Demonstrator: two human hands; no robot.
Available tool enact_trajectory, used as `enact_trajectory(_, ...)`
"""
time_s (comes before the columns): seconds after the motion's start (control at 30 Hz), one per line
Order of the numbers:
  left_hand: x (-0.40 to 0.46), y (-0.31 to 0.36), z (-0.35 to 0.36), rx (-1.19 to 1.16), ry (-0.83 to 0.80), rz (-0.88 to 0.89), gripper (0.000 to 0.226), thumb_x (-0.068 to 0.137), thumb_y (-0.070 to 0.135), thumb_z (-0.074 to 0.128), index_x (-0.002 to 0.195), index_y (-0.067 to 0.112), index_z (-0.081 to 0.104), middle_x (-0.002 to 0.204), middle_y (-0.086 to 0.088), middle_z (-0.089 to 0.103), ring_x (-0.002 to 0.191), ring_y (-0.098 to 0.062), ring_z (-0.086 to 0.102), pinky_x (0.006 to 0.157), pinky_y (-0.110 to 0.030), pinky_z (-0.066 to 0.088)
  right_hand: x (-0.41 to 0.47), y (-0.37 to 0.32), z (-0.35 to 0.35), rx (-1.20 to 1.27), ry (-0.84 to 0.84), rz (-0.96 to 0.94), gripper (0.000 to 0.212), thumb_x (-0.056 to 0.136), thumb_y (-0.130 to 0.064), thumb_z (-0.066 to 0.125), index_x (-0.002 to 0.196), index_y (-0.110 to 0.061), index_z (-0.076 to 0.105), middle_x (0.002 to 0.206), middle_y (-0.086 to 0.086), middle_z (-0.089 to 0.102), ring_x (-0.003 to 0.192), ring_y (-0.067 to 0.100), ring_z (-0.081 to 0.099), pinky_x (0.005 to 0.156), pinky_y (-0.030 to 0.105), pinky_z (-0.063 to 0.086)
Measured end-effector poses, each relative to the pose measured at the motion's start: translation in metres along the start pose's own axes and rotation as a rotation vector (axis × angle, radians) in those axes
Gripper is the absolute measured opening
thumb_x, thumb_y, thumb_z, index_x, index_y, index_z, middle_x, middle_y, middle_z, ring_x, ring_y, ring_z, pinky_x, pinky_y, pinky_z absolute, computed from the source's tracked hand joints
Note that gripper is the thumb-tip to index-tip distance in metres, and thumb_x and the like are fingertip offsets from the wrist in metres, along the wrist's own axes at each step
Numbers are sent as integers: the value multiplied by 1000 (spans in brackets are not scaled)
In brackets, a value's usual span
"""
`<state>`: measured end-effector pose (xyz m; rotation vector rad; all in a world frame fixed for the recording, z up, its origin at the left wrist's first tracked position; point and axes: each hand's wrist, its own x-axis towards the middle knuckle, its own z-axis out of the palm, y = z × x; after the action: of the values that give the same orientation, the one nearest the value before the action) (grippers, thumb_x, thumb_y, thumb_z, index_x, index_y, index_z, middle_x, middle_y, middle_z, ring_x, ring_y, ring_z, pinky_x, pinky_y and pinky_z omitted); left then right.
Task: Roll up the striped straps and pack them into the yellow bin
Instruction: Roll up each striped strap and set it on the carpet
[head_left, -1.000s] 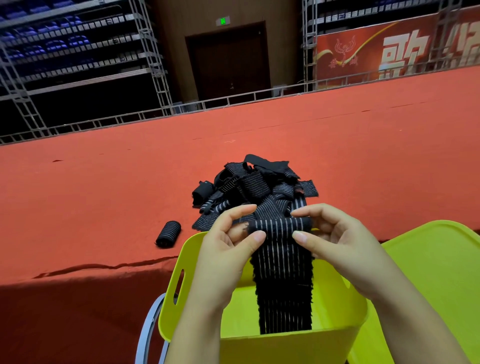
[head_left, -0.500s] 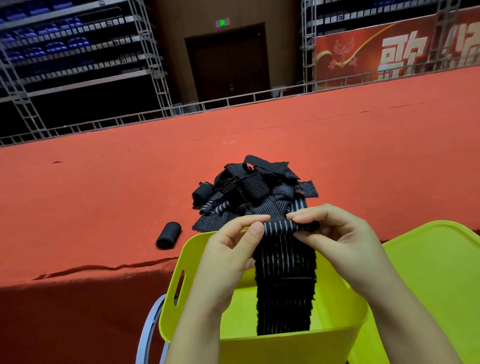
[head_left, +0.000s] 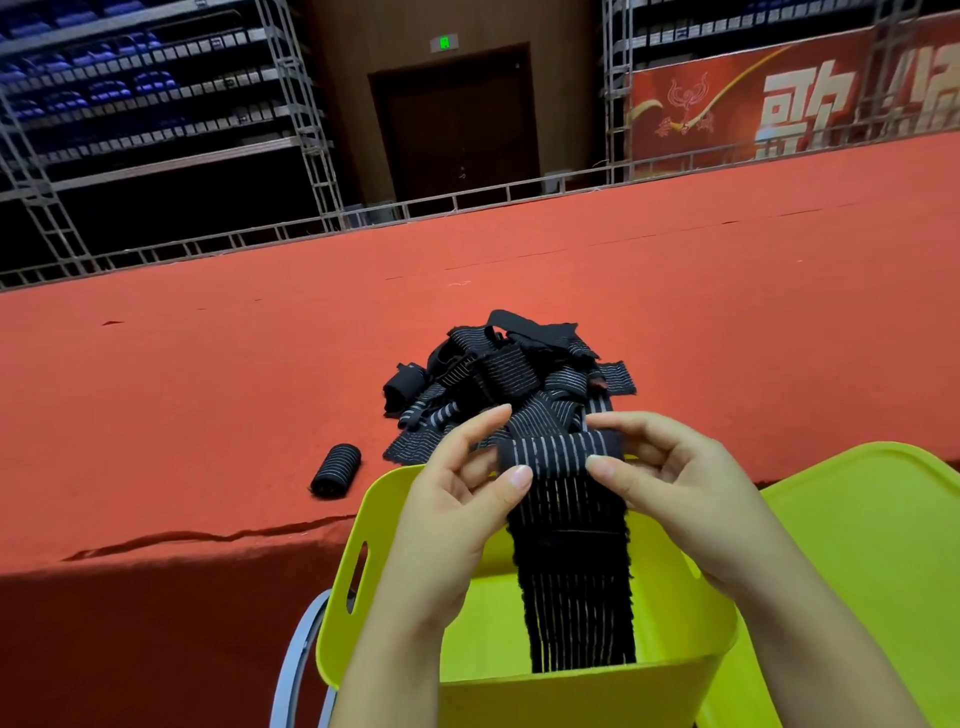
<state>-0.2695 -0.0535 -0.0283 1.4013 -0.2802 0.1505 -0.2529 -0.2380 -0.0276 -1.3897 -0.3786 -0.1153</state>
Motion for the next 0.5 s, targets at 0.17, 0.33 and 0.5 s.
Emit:
enact_trajectory(0.17,5,-4,-1,10,3,-18,44,87,-4,63,120,23,61,109,-3,73,99,-14,69,73,-23,53,8,3,1,-25,3,-36,31,78,8,67,100,-14,66,85,-5,73,76,5,67,68,14,50)
enact_trajectory(0.33,11,-11,-5,8,48,-33,43,83,-1,61,119,21,61,106,-3,74,94,-11,69,69,-18,52,15,11,4,-64,14,-67,31,77,7,70,95,-17,67,88,-4,72,81,8,67,74,20,53)
enact_trajectory(0.5,12,-16,-1,31,59,-112,35,79,27,73,112,24,65,97,-6,74,93,-20,70,76,-34,56,18,16,2,-93,36,-141,34,74,8,73,91,-22,67,93,-1,72,87,8,66,79,20,51)
